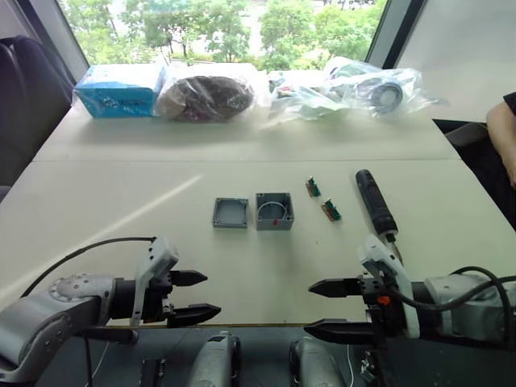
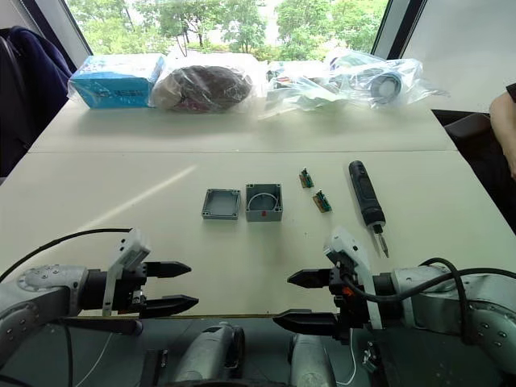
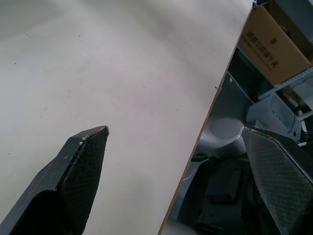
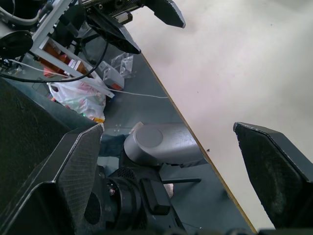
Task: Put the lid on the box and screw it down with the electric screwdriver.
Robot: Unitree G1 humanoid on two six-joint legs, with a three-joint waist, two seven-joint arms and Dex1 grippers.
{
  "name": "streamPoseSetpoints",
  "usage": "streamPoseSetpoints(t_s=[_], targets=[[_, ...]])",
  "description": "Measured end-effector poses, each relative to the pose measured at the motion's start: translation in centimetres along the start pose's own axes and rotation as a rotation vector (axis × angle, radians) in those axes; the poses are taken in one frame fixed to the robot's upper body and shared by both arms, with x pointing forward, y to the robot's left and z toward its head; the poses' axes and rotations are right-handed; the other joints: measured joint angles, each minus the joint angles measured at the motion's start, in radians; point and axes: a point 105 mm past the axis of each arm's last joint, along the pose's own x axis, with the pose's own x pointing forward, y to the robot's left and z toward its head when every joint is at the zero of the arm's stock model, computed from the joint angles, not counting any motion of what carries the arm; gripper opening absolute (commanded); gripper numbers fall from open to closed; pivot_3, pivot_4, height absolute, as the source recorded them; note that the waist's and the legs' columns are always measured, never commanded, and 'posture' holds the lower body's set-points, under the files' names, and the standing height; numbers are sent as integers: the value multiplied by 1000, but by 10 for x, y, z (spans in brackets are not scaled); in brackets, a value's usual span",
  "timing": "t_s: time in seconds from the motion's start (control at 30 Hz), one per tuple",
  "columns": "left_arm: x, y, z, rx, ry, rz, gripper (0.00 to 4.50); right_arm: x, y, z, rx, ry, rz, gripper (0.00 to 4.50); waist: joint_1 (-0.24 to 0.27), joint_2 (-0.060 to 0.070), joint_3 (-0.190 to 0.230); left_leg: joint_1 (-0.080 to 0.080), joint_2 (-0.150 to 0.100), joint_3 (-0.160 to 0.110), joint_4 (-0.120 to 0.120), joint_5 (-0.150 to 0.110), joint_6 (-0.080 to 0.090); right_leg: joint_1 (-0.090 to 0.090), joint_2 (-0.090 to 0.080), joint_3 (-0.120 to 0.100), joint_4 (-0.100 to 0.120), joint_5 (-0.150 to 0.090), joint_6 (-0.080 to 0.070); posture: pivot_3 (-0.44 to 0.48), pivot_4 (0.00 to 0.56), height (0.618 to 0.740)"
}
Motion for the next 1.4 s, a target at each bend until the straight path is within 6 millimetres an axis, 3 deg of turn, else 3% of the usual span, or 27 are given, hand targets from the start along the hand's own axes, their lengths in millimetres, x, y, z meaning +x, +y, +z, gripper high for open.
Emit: streamPoseSetpoints(t_s=[0.33, 0.5, 0.77, 0.8, 0.87, 0.97, 1.07, 1.13, 1.27, 1.4], targets=[[0, -3, -4, -8, 4, -11, 4440, 1, -6, -3, -12, -6, -41, 4500, 0, 0, 0, 0, 0, 1, -2, 0, 0, -1, -1, 0, 0, 0, 0, 0, 150, 740], [1, -1, 4, 26, -2, -21, 4440, 1, -7, 1, -22, -28, -43, 4500, 1, 0, 0, 0, 0, 1, -2, 0, 0, -1, -1, 0, 0, 0, 0, 0, 150, 740], [-1, 23, 21, 79, 7, 43, 4440, -2, -23, 14, -32, -89, -126, 4500, 1, 0, 0, 0, 0, 2, -4, 1, 2, -1, -1, -1, 0, 0, 0, 0, 150, 740], [-1, 28, 28, 81, 19, 45, 4440, -2, -27, 19, -21, -119, -151, 4500, 2, -1, 1, 0, 0, 2, -4, 2, 2, 0, -1, -1, 0, 0, 0, 0, 150, 740], [-7, 40, 64, 150, 19, 57, 4440, -7, -33, 49, -11, -257, -199, 4500, 2, -3, 3, -2, 0, 1, -4, 3, 1, -2, 0, -2, 1, 1, -2, 0, 150, 740], [-13, 42, 106, 279, 18, 57, 4440, -15, -32, 76, -55, -349, -249, 4500, 2, -3, 3, -3, -1, 3, -3, 3, 2, -1, 1, -3, 0, 2, -2, 0, 150, 740], [4, 41, 138, 455, 124, 9, 4440, -19, -28, 91, -174, -381, -326, 4500, 8, -4, 3, -7, -2, 4, -3, 3, 3, -3, 4, -4, 0, 2, -2, 0, 150, 740], [12, 44, 140, 503, 222, -4, 4440, -18, -24, 91, -234, -359, -352, 4500, 1, -3, 3, -7, -2, 5, -1, 1, 6, -3, 4, -3, 1, 3, 2, 0, 150, 740], [48, 61, 148, 525, 326, -8, 4440, -11, -31, 66, -261, -243, -427, 4500, 7, -6, 5, -9, -2, 5, 4, 0, 8, -2, 6, -4, 3, 0, 10, 0, 150, 740], [87, 53, 161, 655, 381, -76, 4440, 1, -31, 45, -238, -183, -423, 4500, 18, -9, 7, -9, -1, 5, 7, 0, 8, -2, 6, -2, 3, 1, 13, 0, 150, 740]])
